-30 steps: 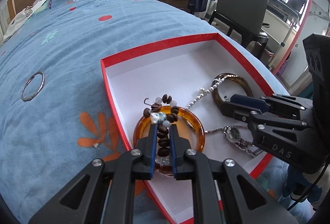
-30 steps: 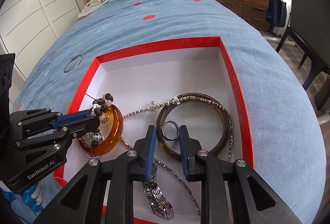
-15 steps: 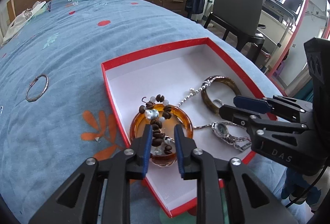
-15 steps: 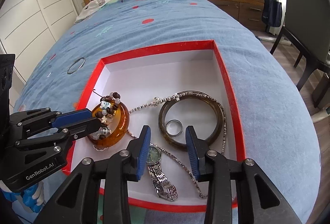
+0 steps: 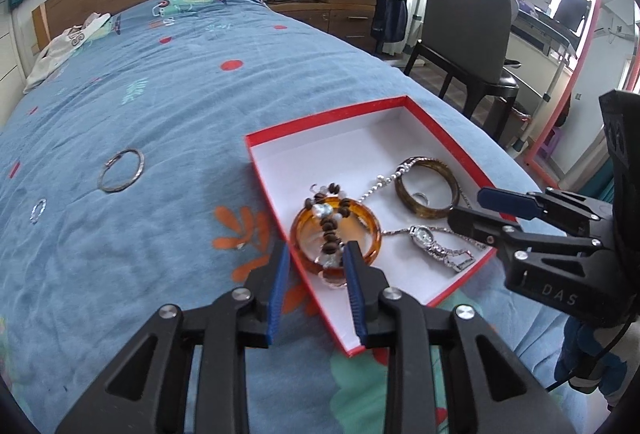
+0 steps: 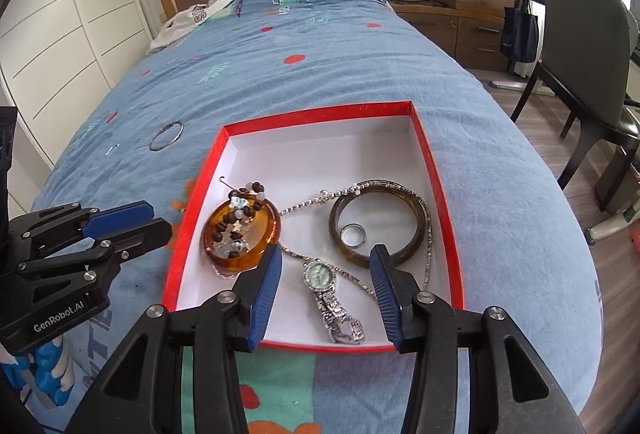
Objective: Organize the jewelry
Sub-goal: 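Open both grippers to release the bracelet and ring inside the box, then move both open grippers over the twisted hoop and large silver bangle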
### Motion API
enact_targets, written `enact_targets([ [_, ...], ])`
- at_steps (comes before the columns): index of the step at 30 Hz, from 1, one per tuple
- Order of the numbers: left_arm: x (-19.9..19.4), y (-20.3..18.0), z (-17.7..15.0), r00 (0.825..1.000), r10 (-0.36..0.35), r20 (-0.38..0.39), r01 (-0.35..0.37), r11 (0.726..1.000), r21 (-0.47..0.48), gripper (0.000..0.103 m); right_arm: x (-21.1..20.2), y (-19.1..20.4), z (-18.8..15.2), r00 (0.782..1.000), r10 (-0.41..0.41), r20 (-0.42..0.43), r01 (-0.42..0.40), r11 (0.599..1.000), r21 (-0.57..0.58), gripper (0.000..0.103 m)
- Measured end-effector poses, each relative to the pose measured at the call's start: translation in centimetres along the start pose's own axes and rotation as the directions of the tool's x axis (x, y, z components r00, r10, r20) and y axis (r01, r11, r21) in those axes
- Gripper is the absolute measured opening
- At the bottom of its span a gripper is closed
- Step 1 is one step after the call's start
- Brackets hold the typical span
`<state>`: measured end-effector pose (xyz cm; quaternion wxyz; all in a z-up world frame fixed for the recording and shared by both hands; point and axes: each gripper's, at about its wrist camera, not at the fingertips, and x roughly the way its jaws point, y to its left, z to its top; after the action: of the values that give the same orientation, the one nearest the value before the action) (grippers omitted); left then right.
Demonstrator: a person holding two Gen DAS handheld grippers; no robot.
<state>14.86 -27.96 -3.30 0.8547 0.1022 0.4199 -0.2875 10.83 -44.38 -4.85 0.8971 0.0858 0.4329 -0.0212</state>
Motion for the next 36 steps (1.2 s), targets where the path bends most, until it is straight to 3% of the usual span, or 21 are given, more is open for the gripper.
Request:
enact_targets([
  [19,-8.4,7.8,-3.6,0.989,0.138,0.06,-0.13,0.984,-0.121,0.032,-3.8,7.3,-0.3,0.999,0.039,0.023,-0.037,0.996,-0.084,0.049],
  [22,-9.5,9.7,-3.9,0.984,0.166,0.07,-0.153,0.976,-0.156,0.038,-4.0,8.8,0.1,0.998,0.052,0.028,-0.049,0.994,-0.1,0.05],
  [30,-11.5,13.6,-5.0,0.968,0.246,0.046,-0.231,0.951,-0.208,0.038,-3.7,12.9,1.3,0.992,0.123,0.034,-0.117,0.983,-0.142,0.051],
  [36,-14.1,16.6,-6.7,0.948,0.317,0.02,-0.298,0.909,-0.29,0.039,-3.9,15.6,1.9,0.978,0.202,0.054,-0.191,0.968,-0.162,0.053],
])
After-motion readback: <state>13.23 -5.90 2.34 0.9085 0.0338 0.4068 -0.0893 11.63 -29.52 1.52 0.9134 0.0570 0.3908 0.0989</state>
